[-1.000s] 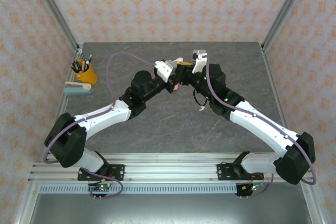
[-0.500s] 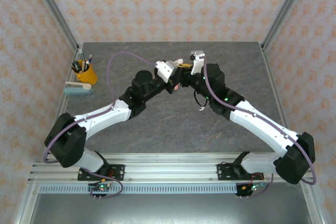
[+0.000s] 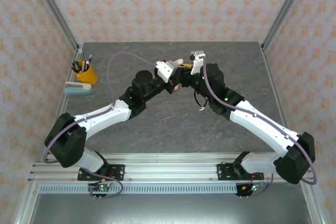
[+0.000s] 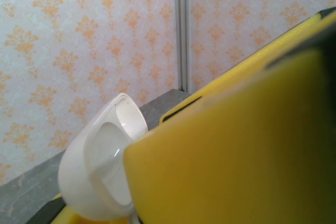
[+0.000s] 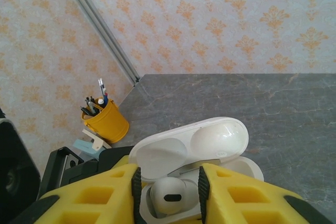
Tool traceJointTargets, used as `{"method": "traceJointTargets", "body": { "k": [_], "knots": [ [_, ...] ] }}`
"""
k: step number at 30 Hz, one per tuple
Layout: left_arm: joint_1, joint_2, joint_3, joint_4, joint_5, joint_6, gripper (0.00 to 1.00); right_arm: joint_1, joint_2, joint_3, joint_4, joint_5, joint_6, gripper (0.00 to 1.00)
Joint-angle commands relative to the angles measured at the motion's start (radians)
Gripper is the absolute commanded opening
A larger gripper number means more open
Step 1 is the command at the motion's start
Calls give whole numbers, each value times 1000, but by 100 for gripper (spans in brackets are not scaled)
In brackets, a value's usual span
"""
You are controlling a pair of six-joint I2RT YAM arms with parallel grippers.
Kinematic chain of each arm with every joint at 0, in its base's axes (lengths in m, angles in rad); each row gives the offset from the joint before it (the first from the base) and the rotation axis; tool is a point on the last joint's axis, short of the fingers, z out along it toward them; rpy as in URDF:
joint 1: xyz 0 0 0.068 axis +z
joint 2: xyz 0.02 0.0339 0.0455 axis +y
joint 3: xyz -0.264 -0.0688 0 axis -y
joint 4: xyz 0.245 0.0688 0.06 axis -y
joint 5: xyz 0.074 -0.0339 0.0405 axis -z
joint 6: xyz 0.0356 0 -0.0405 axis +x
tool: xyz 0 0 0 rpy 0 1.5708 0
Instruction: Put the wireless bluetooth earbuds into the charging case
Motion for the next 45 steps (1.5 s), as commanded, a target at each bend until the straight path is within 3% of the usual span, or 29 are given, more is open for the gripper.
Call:
{"method": "traceJointTargets", "body": {
  "k": [1,28,40,45],
  "knots": [
    [-6,-30,37,74,-3,6,0,4,7,30,-63,43,-1,38],
    [-6,-31,6,79,6,-5,0,-4,-24,109,-146,149,55,62],
    [-6,-37,-2,85,7,-4,0,-92,-108,94,-189,188,118,64],
    [-6,-54,-20,84,1,5,0,-158,-127,97,-296,230,185,64]
  ]
}}
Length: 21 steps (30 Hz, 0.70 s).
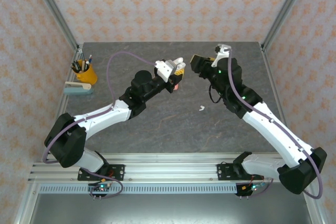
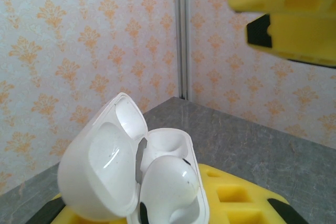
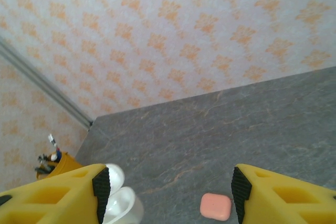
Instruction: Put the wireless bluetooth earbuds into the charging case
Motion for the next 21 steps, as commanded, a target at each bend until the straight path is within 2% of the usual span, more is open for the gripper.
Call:
{"method": "traceJointTargets", "body": {
  "k": [1,6,12,16,21],
  "knots": [
    [-6,-58,-21,50,3,10,0,-43,-14,23,-128,55,70,64],
    [-5,-111,-62,6,16,44,0,-104,31,37,-343,23,121,65],
    [-4,-199,-137,-26,15,58,0,-113,151,-14,-536,-19,147,65],
    [-4,-244,-183,-39,17,50,0,-115,248,-51,-617,27,244,63],
    [-4,-287,-230,-33,3,30,0,-115,347,-55,-625,37,412,62]
  ]
}}
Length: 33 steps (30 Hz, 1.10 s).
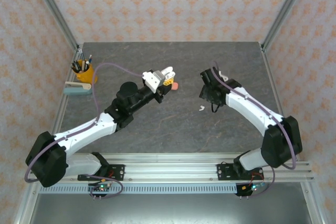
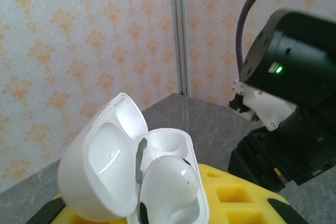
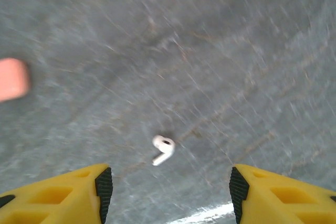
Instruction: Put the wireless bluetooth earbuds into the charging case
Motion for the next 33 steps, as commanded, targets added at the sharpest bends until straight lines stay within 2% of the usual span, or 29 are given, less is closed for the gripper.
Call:
{"method": "traceJointTargets", "body": {
  "k": [1,7,15,33],
  "knots": [
    [-4,-42,-31,9,-3,-5,0,-4,51,16,-63,34,146,62],
    [-4,-78,-68,17,-21,-4,0,-2,233,142,-141,14,208,62],
    [-4,-88,-94,44,-28,-1,0,-1,374,214,-153,-36,168,59],
    [-3,-79,-122,88,-39,-5,0,16,488,246,-144,-58,140,52]
  ]
}}
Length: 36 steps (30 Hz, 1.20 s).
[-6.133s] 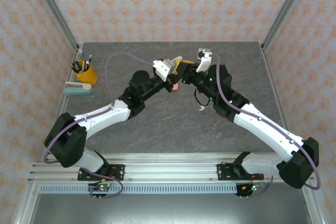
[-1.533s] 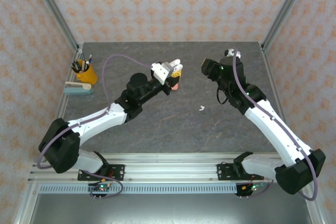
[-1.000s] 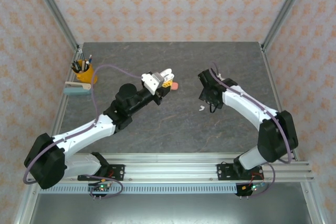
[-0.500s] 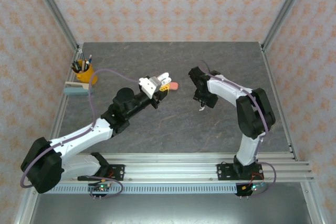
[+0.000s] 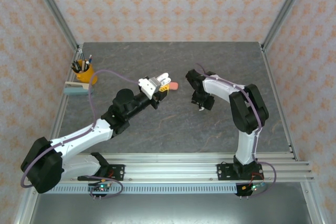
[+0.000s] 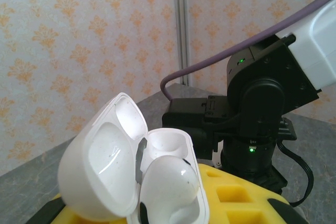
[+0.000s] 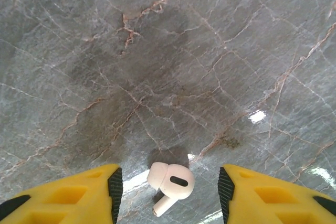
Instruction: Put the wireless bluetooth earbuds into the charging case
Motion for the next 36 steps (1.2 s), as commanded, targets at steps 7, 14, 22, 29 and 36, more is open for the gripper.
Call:
{"method": "traceJointTargets", "body": {
  "k": [7,14,22,29,36],
  "knots": [
    [-4,-4,-13,68,-26,-4,0,5,38,32,-29,33,14,50],
    [-3,-4,-14,72,-29,-1,0,5,47,32,-30,30,33,49],
    [-1,0,-17,74,-28,-2,0,2,45,-7,-14,-10,103,48],
    [-1,-3,-19,76,-31,-2,0,-5,29,-46,-1,-9,127,47],
    [-1,-2,-20,78,-31,-4,0,-18,3,-98,27,-4,135,44]
  ]
}}
